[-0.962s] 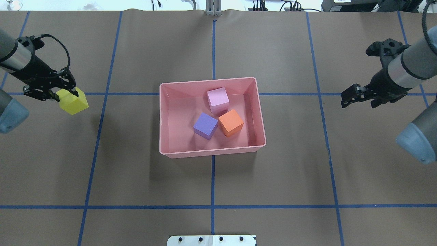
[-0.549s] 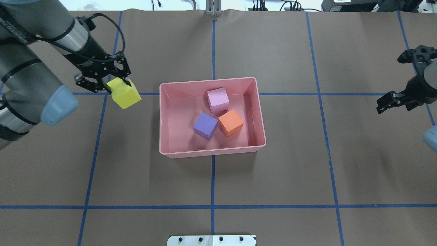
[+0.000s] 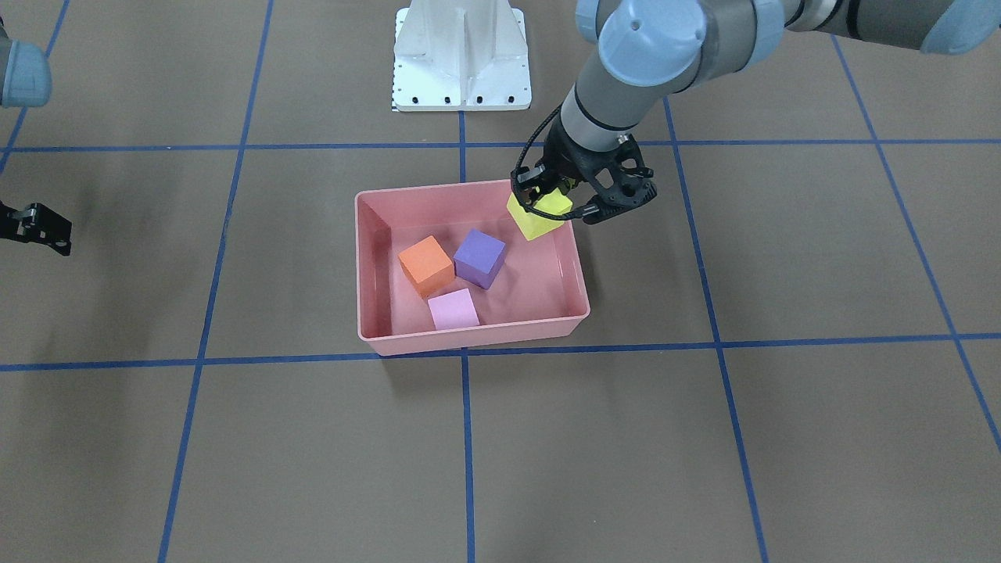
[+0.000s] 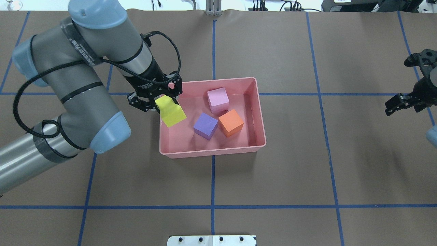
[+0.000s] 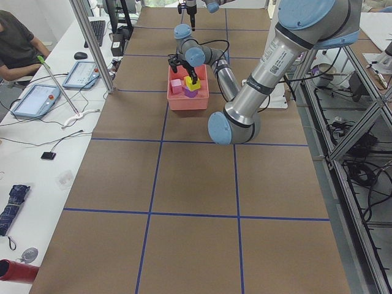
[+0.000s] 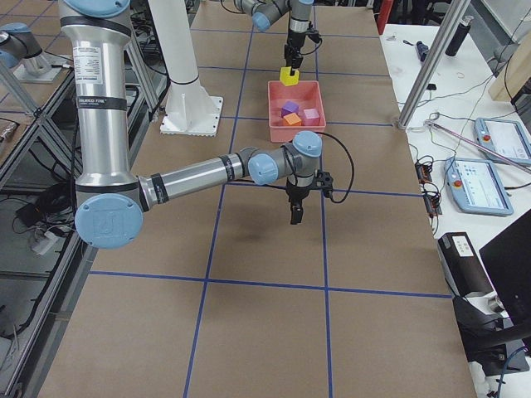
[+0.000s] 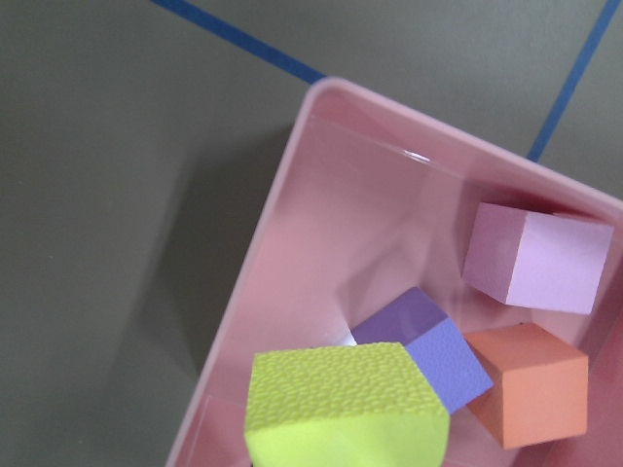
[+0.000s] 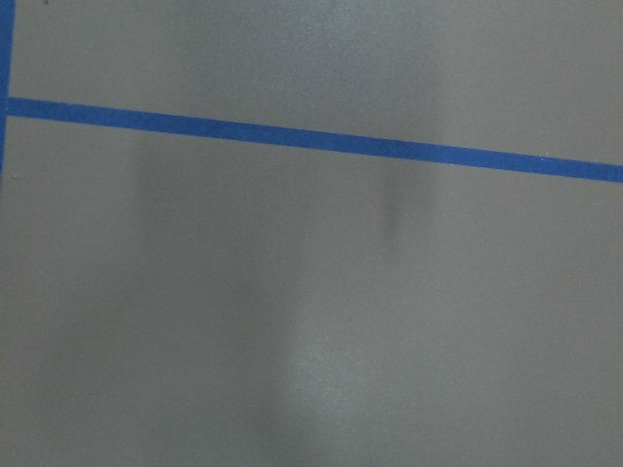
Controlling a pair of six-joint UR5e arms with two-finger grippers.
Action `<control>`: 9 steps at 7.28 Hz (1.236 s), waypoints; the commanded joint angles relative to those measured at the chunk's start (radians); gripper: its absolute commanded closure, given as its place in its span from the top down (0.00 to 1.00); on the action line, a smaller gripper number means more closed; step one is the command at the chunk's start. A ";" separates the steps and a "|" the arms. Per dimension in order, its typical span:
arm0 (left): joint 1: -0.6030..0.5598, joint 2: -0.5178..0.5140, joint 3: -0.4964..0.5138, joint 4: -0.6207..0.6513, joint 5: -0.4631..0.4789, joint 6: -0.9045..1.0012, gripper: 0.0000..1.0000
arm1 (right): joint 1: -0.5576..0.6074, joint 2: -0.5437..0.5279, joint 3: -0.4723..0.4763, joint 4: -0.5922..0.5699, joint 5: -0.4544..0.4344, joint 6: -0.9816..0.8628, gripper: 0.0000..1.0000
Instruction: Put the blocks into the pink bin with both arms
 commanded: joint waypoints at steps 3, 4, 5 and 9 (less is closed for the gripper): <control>0.051 0.005 0.003 0.002 0.083 0.010 1.00 | 0.001 0.005 -0.012 0.001 0.016 -0.001 1.00; 0.042 0.034 -0.018 0.000 0.081 0.067 1.00 | 0.001 0.008 -0.011 0.001 0.033 0.002 1.00; 0.042 0.121 -0.093 -0.003 0.081 0.167 1.00 | 0.002 0.010 -0.009 0.001 0.033 0.000 1.00; -0.196 0.554 -0.334 -0.041 0.066 0.726 1.00 | 0.163 0.030 0.003 0.005 0.083 -0.122 1.00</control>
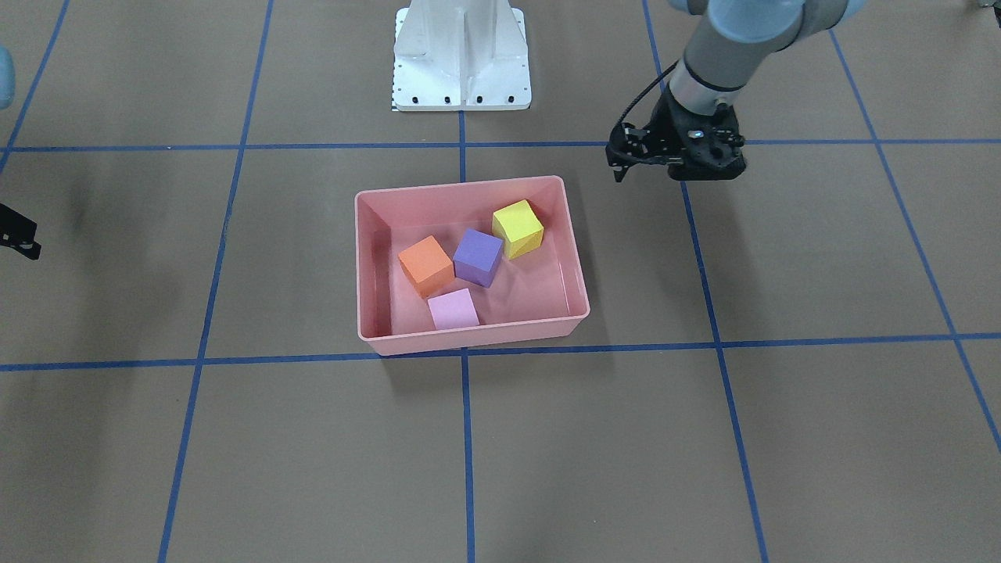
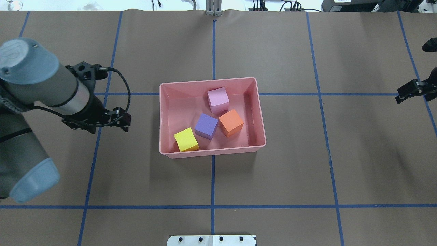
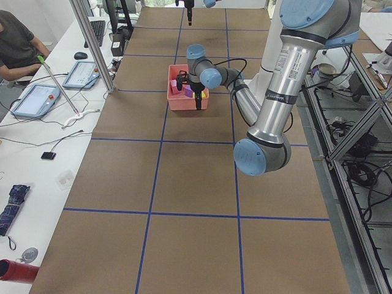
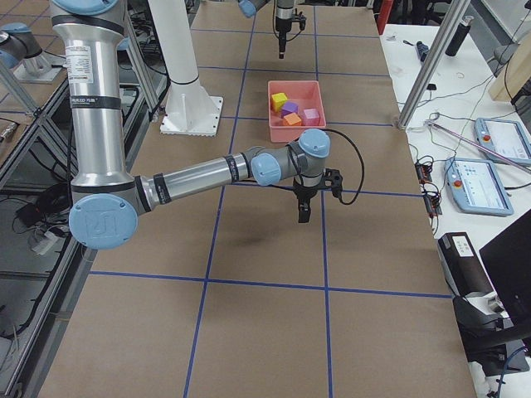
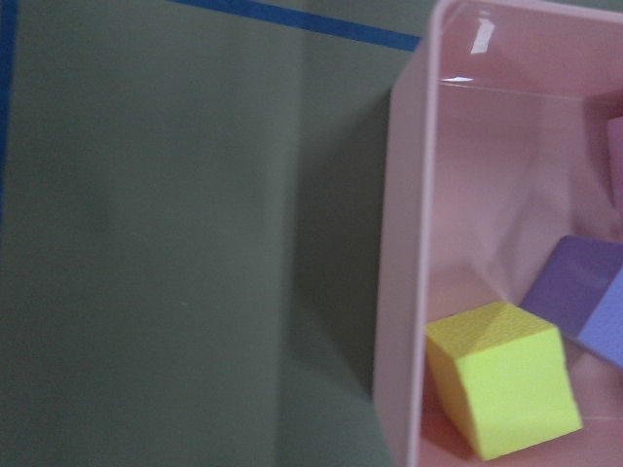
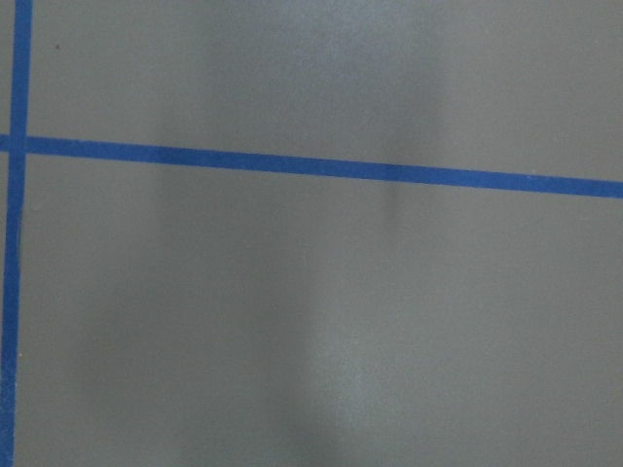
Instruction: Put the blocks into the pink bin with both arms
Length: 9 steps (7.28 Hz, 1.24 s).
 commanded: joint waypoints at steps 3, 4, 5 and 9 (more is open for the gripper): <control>-0.449 0.186 0.143 -0.064 -0.190 0.657 1.00 | 0.092 0.006 -0.010 -0.003 0.009 -0.070 1.00; -0.476 0.186 0.183 -0.064 -0.189 0.710 1.00 | 0.127 -0.012 -0.011 -0.003 0.012 -0.070 1.00; -0.501 0.183 0.210 -0.064 -0.187 0.726 1.00 | 0.177 -0.022 -0.019 -0.004 0.016 -0.083 1.00; -0.645 0.185 0.447 -0.150 -0.225 0.976 1.00 | 0.236 -0.070 -0.038 -0.004 0.067 -0.162 1.00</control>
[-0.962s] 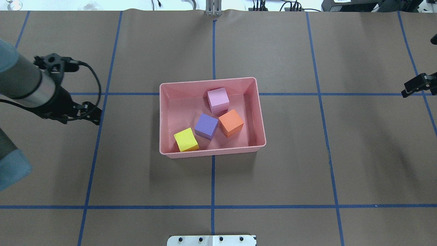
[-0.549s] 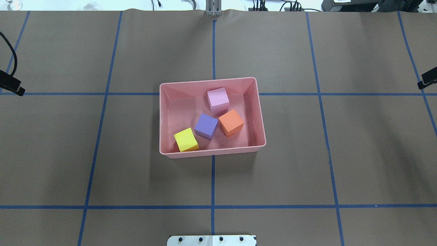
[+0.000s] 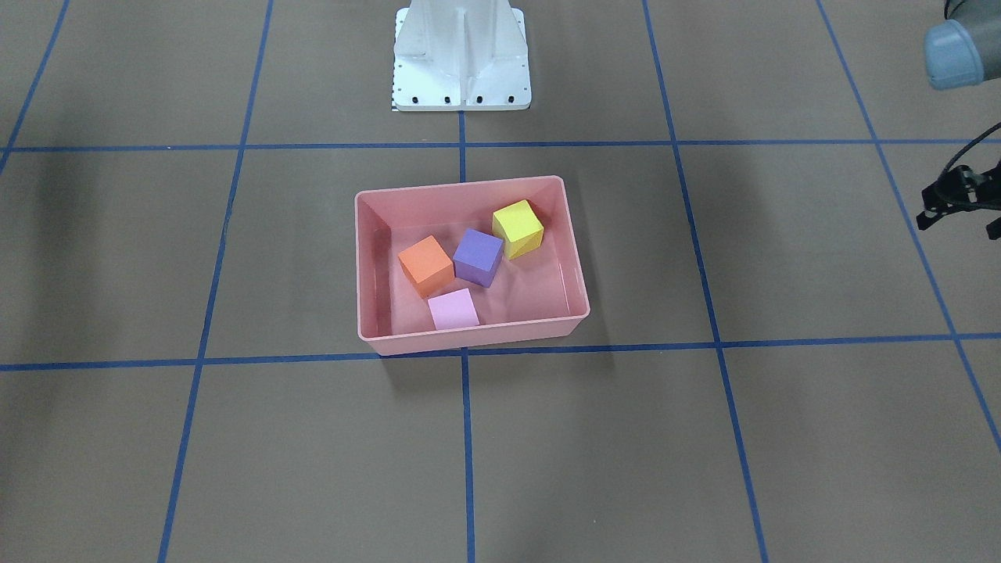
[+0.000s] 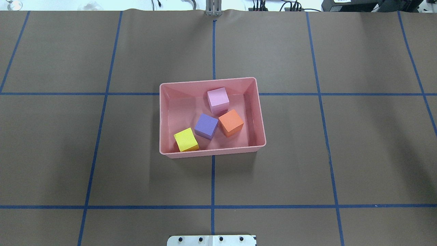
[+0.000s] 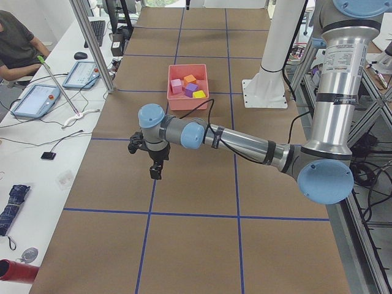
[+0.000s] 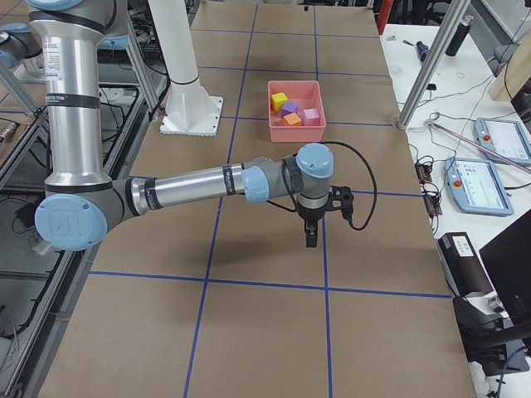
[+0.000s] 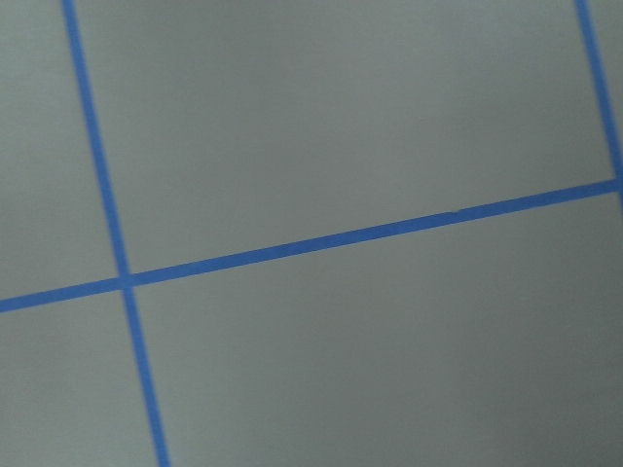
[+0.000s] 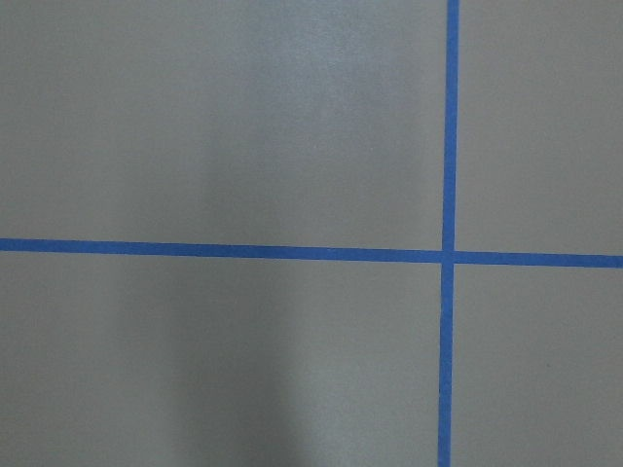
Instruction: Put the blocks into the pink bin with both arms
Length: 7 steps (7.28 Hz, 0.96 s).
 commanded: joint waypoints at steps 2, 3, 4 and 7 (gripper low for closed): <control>-0.031 0.010 0.051 -0.056 -0.069 0.041 1.00 | 0.014 -0.033 -0.037 0.008 0.056 -0.008 1.00; -0.034 0.034 0.028 -0.051 -0.069 0.041 1.00 | 0.015 -0.038 -0.045 0.010 0.061 -0.026 1.00; -0.040 0.039 0.026 -0.050 -0.067 0.032 1.00 | 0.015 -0.047 -0.029 0.008 0.069 -0.040 1.00; -0.038 0.037 0.007 -0.058 -0.057 0.009 1.00 | 0.014 -0.029 -0.015 0.008 0.056 -0.023 1.00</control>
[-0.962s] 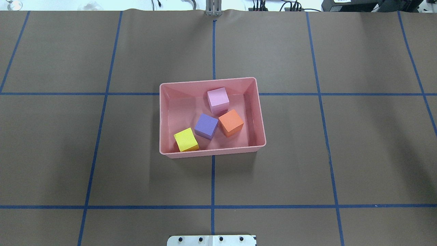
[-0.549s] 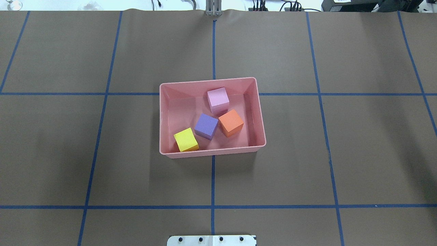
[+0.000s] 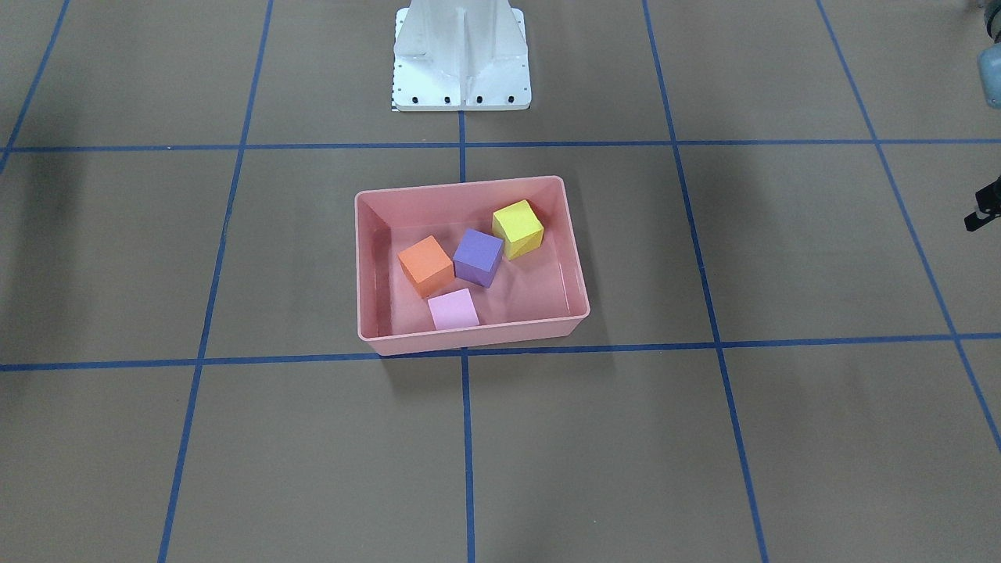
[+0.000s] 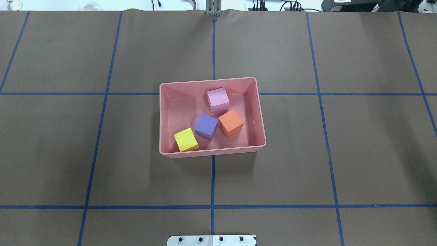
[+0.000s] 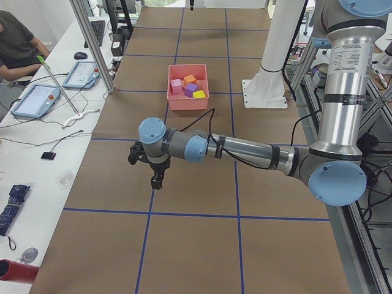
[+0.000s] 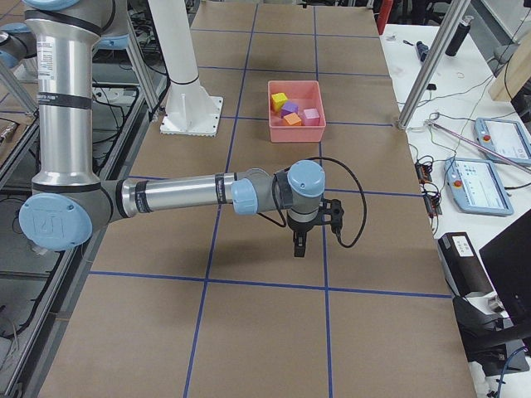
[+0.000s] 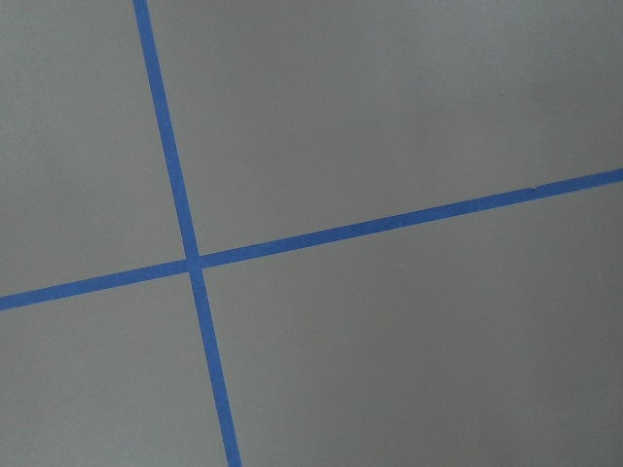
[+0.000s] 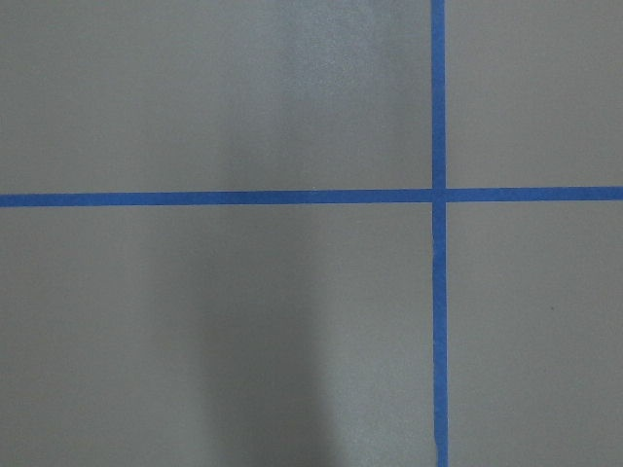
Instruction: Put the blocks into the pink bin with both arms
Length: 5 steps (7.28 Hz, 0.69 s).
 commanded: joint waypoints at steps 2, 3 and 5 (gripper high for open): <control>-0.001 0.000 0.019 0.000 0.006 -0.002 1.00 | -0.001 0.002 -0.002 -0.003 -0.001 0.001 1.00; -0.006 -0.003 0.071 -0.006 0.004 -0.001 1.00 | 0.001 -0.014 0.001 -0.003 0.001 0.001 1.00; -0.044 0.000 0.070 0.000 -0.003 -0.005 1.00 | 0.013 -0.025 -0.005 -0.003 -0.009 0.002 1.00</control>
